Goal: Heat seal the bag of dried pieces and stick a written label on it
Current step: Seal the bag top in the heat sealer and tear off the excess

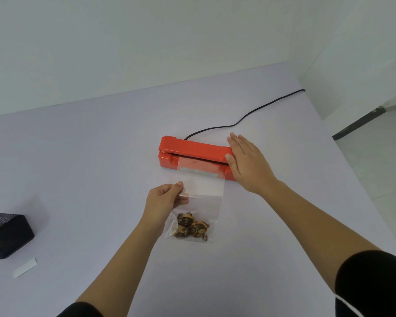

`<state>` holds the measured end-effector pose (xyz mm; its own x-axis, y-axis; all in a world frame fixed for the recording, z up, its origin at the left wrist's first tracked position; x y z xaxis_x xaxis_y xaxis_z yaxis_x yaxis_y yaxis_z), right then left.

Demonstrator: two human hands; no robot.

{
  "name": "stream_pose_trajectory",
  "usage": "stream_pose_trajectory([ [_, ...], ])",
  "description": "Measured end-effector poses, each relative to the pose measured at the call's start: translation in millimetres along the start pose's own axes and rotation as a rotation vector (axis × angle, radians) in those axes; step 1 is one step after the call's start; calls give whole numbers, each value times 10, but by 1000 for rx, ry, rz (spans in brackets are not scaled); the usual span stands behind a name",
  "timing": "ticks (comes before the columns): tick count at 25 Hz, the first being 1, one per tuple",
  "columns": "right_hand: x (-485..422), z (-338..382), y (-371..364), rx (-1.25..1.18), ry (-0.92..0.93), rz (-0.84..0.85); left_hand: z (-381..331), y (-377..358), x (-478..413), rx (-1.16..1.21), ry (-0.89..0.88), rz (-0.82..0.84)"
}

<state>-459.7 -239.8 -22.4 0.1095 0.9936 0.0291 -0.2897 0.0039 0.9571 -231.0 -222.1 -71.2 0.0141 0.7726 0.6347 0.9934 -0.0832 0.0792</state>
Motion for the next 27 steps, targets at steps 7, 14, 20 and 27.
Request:
stream_pose_trajectory([
  [7, -10, 2, -1, -16, 4, -4, 19, -4, -22, 10, 3, 0],
  [14, -3, 11, 6, -10, 4, 10, 40, -3, -44, 13, 5, -1],
  [20, 2, 26, 24, -5, 9, 27, 43, -8, -51, 28, 5, 3],
  [27, 48, 102, 124, -129, 14, 127, 42, 4, -35, 15, 21, 0],
])
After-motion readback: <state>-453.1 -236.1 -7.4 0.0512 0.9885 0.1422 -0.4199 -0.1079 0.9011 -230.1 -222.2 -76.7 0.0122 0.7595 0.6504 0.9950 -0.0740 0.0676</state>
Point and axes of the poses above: each hand's wrist, its own x-axis away from the middle knuckle, its own y-axis out of the back of the hand, z = x × y, the point moved 10 cm from there along -x, towards the middle knuckle, and after that the axes turned 5 degrees about -z, right-handed, at the moved point
